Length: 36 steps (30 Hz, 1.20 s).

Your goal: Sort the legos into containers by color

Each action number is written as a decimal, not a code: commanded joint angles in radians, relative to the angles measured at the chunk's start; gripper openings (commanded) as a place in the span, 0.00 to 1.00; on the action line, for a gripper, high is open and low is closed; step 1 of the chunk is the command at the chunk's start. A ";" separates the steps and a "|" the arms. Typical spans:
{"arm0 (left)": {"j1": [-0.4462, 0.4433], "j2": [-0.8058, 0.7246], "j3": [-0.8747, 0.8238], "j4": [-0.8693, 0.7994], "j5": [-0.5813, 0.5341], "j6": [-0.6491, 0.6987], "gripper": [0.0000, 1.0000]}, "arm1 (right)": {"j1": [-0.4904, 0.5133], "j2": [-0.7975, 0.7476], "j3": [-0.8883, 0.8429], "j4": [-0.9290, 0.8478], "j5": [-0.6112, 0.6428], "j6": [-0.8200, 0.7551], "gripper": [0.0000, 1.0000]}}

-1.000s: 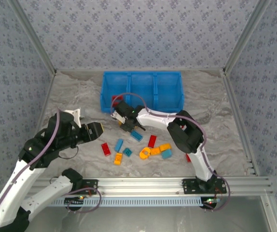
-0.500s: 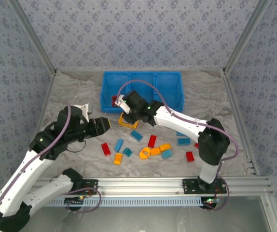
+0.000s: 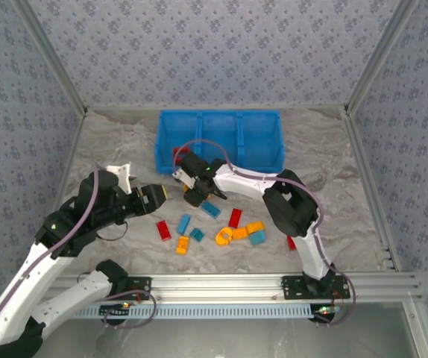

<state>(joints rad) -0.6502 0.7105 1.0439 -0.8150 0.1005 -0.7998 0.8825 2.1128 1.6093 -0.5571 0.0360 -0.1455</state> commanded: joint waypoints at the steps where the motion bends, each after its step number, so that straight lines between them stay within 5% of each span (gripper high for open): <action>1: -0.006 -0.012 -0.015 -0.015 -0.013 -0.018 0.56 | -0.006 0.045 0.068 -0.058 -0.009 -0.006 0.50; 11: -0.006 -0.014 -0.008 -0.015 -0.014 -0.020 0.56 | -0.008 0.089 0.092 -0.064 0.000 -0.004 0.34; 20: -0.007 -0.021 -0.008 -0.020 -0.024 -0.020 0.56 | 0.012 0.049 0.103 -0.058 0.012 -0.011 0.00; 30: -0.008 -0.009 -0.017 0.016 -0.018 -0.021 0.56 | 0.011 -0.194 0.033 -0.049 0.017 0.028 0.00; 36: -0.041 0.080 0.032 0.108 -0.033 -0.004 0.56 | -0.121 -0.357 -0.062 0.084 -0.055 0.247 0.00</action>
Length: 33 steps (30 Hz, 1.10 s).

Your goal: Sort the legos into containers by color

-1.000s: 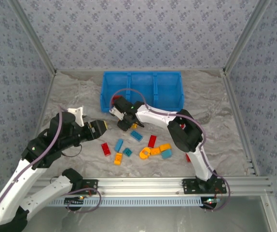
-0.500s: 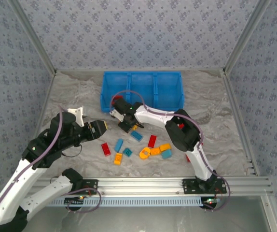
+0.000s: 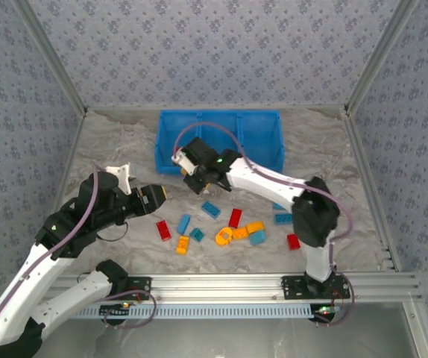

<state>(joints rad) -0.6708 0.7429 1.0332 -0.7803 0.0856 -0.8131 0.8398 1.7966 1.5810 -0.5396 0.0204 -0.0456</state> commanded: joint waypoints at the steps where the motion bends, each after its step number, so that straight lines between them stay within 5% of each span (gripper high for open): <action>1: -0.042 0.077 0.060 0.084 -0.045 0.020 0.56 | -0.121 -0.045 -0.041 0.094 -0.080 0.205 0.00; 8: -0.215 0.269 0.170 0.154 -0.278 0.069 0.54 | -0.231 0.131 0.098 0.099 -0.160 0.421 0.00; 13: -0.265 0.339 0.192 0.198 -0.326 0.066 0.54 | -0.282 0.263 0.181 0.103 -0.200 0.573 0.00; 33: -0.552 0.433 0.207 0.170 -0.705 0.072 0.54 | -0.299 0.534 0.371 0.091 -0.168 0.684 0.00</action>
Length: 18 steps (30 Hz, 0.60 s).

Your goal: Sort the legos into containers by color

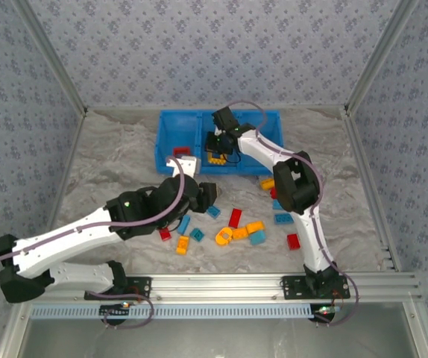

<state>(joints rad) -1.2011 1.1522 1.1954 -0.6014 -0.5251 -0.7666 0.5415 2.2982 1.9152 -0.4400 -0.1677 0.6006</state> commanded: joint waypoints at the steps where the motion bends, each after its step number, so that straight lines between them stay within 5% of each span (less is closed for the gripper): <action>1: -0.031 0.034 0.054 -0.013 -0.107 0.028 0.54 | -0.002 0.039 0.042 -0.011 0.018 0.048 0.00; 4: -0.054 0.066 0.079 -0.032 -0.139 0.033 0.54 | -0.003 0.061 0.067 -0.026 0.006 0.058 0.01; 8: -0.067 0.088 0.097 -0.042 -0.149 0.035 0.54 | -0.002 0.059 0.080 -0.040 0.008 0.061 0.21; 13: -0.069 0.082 0.089 -0.043 -0.148 0.026 0.54 | -0.002 0.011 0.080 -0.037 0.016 0.059 0.33; 18: -0.070 0.071 0.088 -0.054 -0.150 0.015 0.54 | -0.001 -0.072 0.082 -0.049 0.047 0.046 0.29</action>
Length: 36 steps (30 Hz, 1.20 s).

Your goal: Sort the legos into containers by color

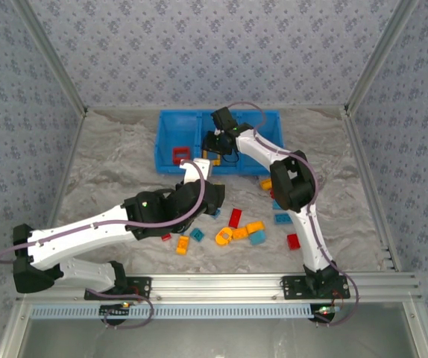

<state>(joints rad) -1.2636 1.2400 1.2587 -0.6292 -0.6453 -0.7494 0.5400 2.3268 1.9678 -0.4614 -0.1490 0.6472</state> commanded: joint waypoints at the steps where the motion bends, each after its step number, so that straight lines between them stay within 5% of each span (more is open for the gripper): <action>1: -0.007 -0.019 0.023 -0.030 -0.030 -0.005 0.54 | 0.002 -0.124 0.027 -0.029 0.042 -0.008 0.29; 9: 0.002 -0.021 0.025 -0.164 -0.009 -0.081 0.55 | 0.013 -0.395 -0.137 0.014 0.131 -0.095 0.28; 17: 0.174 -0.062 -0.141 -0.280 0.270 -0.180 0.54 | 0.117 -0.974 -0.783 0.273 0.161 -0.226 0.36; 23: 0.247 -0.119 -0.258 -0.243 0.348 -0.172 0.53 | 0.295 -1.257 -1.050 0.204 0.192 -0.300 0.39; 36: 0.262 -0.159 -0.383 -0.319 0.359 -0.297 0.55 | 0.585 -1.344 -1.157 0.044 0.360 -0.264 0.41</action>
<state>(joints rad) -1.0138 1.0920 0.8970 -0.8764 -0.2794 -0.9794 1.0924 0.9764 0.8169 -0.3935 0.1654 0.3916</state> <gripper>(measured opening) 0.550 0.404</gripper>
